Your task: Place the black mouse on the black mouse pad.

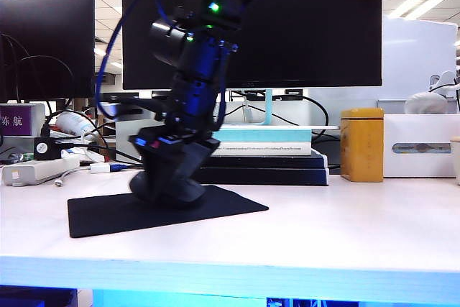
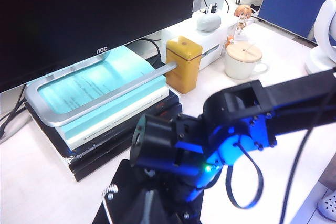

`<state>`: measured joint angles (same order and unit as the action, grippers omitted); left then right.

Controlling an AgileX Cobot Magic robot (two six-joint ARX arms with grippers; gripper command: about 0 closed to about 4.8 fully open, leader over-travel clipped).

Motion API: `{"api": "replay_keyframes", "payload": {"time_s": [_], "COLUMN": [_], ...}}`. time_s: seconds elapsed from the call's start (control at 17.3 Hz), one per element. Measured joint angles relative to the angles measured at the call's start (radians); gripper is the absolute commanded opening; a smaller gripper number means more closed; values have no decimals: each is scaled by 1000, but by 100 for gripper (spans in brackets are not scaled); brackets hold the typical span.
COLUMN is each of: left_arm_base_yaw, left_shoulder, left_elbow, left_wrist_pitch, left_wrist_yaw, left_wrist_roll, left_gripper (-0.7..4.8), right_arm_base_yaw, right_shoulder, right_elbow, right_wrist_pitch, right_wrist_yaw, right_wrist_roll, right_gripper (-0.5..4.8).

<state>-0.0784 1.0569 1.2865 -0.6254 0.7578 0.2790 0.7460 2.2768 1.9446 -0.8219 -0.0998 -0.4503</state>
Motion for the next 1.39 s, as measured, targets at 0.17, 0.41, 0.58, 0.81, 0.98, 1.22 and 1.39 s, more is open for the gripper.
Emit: {"api": "replay_keyframes", "payload": {"time_s": [0.17, 0.41, 0.58, 0.81, 0.98, 1.22, 1.39], "left_arm_base_yaw": [0, 0, 0, 0, 0, 0, 0], "left_shoulder": [0, 0, -16, -82, -176, -293, -434], "left_elbow": [0, 0, 4, 23, 28, 32, 32], "left_wrist_pitch": [0, 1, 10, 56, 84, 89, -38], "left_wrist_yaw": [0, 0, -2, -15, -114, -240, -365], "left_wrist_roll": [0, 0, -1, -31, -79, -144, -153], "left_gripper": [-5, -5, -5, -5, -5, -5, -5], "right_arm_base_yaw": [8, 7, 2, -15, -21, -32, -29], "right_shoulder": [0, -1, -45, -186, -363, -597, -723], "right_elbow": [0, 125, 312, 446, 444, 446, 445], "right_wrist_pitch": [37, 26, 2, -52, -90, -152, -190], "right_wrist_yaw": [-2, -1, 0, 106, 260, 264, 260], "right_wrist_roll": [2, 2, 4, 3, -2, -2, 10], "right_gripper": [479, 420, 162, -1, -1, -1, -1]}}
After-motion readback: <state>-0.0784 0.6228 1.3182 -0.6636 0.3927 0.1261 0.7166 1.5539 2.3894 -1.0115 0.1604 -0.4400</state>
